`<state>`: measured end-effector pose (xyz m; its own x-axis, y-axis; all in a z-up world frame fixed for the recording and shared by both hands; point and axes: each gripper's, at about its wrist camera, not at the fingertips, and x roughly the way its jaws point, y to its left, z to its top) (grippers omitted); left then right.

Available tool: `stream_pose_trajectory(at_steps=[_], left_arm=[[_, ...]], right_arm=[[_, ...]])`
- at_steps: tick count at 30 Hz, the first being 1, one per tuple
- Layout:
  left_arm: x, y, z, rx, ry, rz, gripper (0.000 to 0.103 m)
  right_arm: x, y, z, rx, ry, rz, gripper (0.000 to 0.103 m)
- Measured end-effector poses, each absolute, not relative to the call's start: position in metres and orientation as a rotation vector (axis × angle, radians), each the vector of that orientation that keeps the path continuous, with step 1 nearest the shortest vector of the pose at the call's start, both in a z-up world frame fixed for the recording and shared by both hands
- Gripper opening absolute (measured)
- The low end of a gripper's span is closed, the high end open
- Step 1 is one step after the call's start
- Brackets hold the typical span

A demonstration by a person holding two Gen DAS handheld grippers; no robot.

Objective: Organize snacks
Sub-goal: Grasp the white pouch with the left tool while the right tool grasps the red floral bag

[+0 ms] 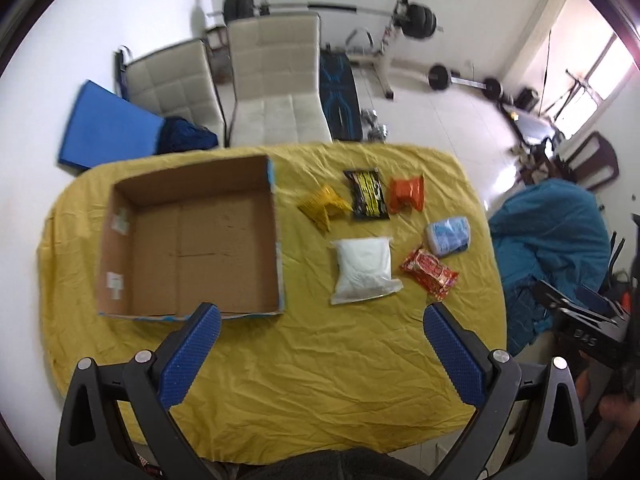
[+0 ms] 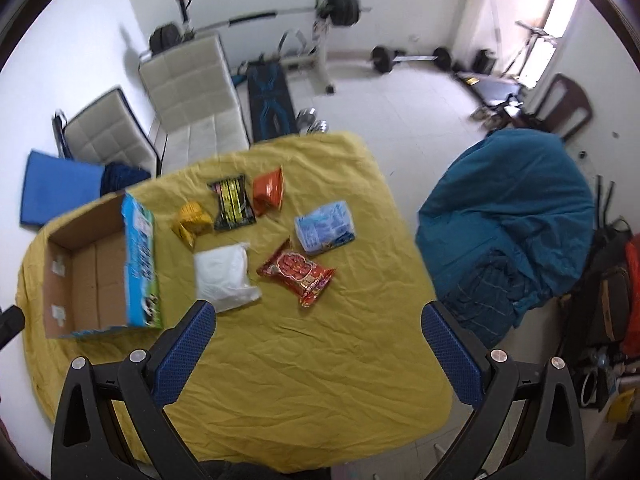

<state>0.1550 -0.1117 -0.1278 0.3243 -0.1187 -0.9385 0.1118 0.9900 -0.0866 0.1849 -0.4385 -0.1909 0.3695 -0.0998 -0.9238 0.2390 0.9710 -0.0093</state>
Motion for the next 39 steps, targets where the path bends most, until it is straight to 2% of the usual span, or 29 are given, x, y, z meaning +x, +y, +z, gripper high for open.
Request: stream_pose_trajectory(at_steps=[6, 11, 14, 15, 17, 19, 23, 29, 34, 35, 36, 39], left_arm=[[0.219, -0.159, -0.235, 0.032, 1.445, -0.153, 0.103], [0.25, -0.175, -0.299, 0.066, 1.563, -0.092, 0.103], [0.261, -0.176, -0.325, 0.055, 1.621, -0.073, 0.103], [0.263, -0.175, -0.331, 0.042, 1.636, -0.071, 0.103], [0.271, -0.173, -0.343, 0.017, 1.66, -0.057, 0.103], [0.275, -0.172, -0.352, -0.009, 1.682, -0.053, 0.103], [0.284, -0.182, -0.368, -0.046, 1.717, -0.078, 0.103], [0.294, -0.212, -0.403, -0.005, 1.778, -0.124, 0.103], [0.297, -0.224, -0.433, 0.044, 1.81, -0.137, 0.102], [0.296, -0.224, -0.438, 0.045, 1.811, -0.143, 0.096], [0.296, -0.222, -0.44, 0.044, 1.813, -0.142, 0.084], [0.289, -0.217, -0.449, 0.033, 1.79, -0.15, 0.08]], right_arm=[[0.272, -0.46, -0.327, 0.008, 1.388, -0.068, 0.103], [0.324, -0.458, -0.438, -0.032, 1.581, 0.057, 0.101], [0.335, -0.453, -0.48, -0.03, 1.638, 0.119, 0.091], [0.336, -0.452, -0.489, -0.028, 1.651, 0.122, 0.081], [0.334, -0.453, -0.497, -0.002, 1.656, 0.105, 0.075], [0.33, -0.456, -0.501, 0.068, 1.654, 0.067, 0.06], [0.309, -0.472, -0.501, 0.241, 1.664, -0.087, 0.059], [0.299, -0.482, -0.49, 0.293, 1.662, -0.088, 0.066], [0.307, -0.499, -0.483, 0.336, 1.68, -0.072, 0.066], [0.308, -0.499, -0.486, 0.337, 1.686, -0.073, 0.066], [0.308, -0.499, -0.488, 0.331, 1.702, -0.072, 0.066], [0.304, -0.496, -0.484, 0.329, 1.722, -0.039, 0.066]])
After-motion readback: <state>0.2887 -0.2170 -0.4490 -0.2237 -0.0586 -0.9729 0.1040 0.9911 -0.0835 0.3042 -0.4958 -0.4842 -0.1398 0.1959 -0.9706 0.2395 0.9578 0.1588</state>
